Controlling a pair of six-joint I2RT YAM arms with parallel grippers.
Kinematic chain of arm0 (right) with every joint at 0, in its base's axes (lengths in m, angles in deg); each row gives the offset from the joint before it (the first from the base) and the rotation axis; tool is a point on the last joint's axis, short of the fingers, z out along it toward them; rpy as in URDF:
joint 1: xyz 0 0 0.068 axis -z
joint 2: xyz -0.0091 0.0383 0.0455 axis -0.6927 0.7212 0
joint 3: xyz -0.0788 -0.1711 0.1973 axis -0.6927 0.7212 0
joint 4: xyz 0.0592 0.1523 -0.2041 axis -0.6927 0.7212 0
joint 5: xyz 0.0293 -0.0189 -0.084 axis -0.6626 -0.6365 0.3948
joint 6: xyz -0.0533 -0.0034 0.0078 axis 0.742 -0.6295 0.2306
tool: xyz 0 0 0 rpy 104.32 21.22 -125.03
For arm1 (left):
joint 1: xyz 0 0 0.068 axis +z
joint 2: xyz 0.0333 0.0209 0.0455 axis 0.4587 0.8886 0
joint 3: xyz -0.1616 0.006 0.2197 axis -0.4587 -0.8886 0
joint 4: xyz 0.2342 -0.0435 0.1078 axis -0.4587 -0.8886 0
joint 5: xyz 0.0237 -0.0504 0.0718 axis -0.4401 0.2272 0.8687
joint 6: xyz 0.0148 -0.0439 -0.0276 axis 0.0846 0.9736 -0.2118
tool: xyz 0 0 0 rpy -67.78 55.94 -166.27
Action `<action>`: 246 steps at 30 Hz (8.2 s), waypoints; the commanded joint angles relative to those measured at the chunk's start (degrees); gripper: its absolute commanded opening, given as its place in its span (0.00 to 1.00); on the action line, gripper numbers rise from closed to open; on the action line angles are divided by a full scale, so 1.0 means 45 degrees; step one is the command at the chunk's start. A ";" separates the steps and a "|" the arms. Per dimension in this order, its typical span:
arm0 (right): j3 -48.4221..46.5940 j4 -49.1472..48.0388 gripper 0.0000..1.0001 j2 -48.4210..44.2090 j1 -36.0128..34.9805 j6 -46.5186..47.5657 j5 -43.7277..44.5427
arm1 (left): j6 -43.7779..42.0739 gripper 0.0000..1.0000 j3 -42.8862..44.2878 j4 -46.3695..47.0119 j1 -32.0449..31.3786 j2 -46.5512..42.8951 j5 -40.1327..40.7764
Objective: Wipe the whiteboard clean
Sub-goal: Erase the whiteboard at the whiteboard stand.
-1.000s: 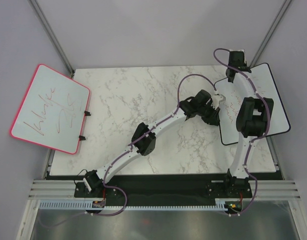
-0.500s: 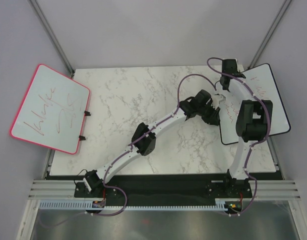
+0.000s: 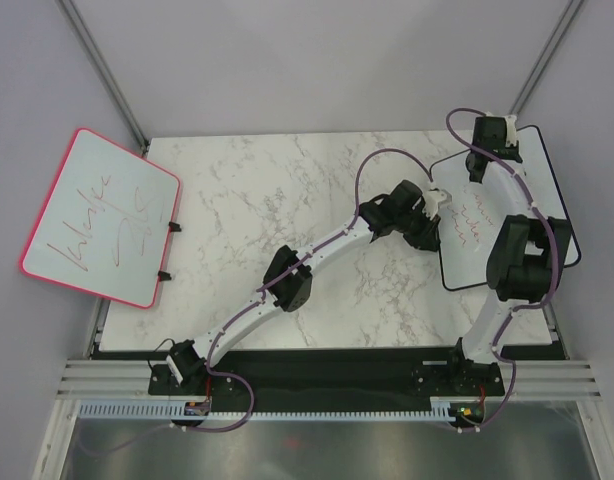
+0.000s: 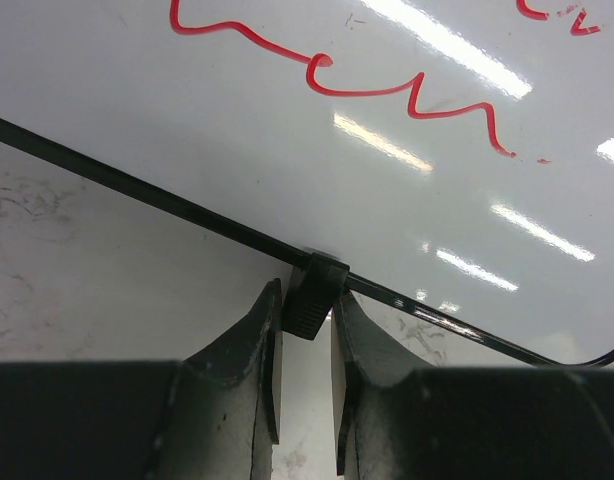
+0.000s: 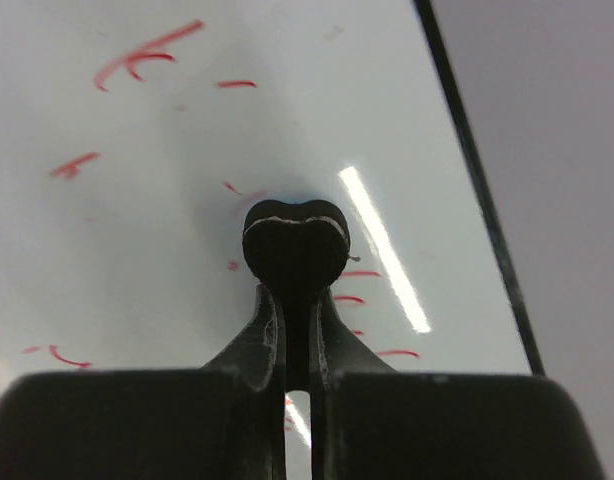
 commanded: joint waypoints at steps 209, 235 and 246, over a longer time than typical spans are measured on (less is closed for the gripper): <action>1.0946 -0.3871 0.00 -0.6271 -0.0214 -0.7216 -0.4867 | 0.0960 0.02 0.0346 -0.1014 0.0072 0.0312 0.0836; 0.3700 -0.3344 0.00 -0.3928 0.2344 -0.2021 -0.1193 | 0.1155 0.02 0.0307 -0.0975 0.0170 0.0331 0.0700; 0.2488 -0.3480 0.00 -0.1154 0.0764 -0.2624 -0.3266 | 0.1175 0.02 0.0385 -0.0975 0.0170 0.0370 0.0680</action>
